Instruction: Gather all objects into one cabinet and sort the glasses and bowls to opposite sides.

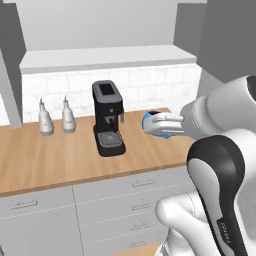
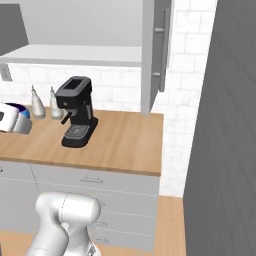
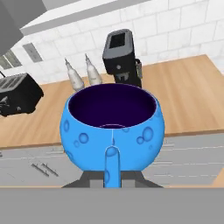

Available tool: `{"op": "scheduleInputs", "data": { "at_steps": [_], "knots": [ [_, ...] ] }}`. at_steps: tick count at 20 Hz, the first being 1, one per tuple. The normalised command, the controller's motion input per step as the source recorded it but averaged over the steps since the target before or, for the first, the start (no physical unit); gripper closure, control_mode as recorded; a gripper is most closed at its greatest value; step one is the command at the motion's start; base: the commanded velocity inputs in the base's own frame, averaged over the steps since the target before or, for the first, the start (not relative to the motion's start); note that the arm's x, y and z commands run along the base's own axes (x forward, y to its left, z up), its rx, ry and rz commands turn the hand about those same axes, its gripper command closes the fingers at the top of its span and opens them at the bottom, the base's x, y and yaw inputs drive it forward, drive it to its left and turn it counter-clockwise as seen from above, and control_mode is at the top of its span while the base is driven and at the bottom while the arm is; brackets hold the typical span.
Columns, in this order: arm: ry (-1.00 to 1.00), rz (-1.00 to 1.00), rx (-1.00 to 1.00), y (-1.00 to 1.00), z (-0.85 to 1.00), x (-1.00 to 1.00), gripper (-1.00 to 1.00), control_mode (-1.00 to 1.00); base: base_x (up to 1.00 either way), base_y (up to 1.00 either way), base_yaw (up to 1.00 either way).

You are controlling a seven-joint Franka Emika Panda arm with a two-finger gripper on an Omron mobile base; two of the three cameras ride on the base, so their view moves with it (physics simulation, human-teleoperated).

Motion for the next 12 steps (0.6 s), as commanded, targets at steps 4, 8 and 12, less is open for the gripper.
{"op": "scheduleInputs", "data": {
  "at_steps": [4,8,12],
  "knots": [
    [0.00,0.00,0.00,0.00,0.00,0.00,1.00,1.00,-1.00,0.03,-0.01],
    [0.00,0.00,0.00,0.00,0.00,0.00,1.00,1.00,-0.66,0.66,-0.02],
    [0.00,0.00,0.00,0.00,0.00,0.00,1.00,1.00,-0.42,0.92,-0.03]
  ]
}}
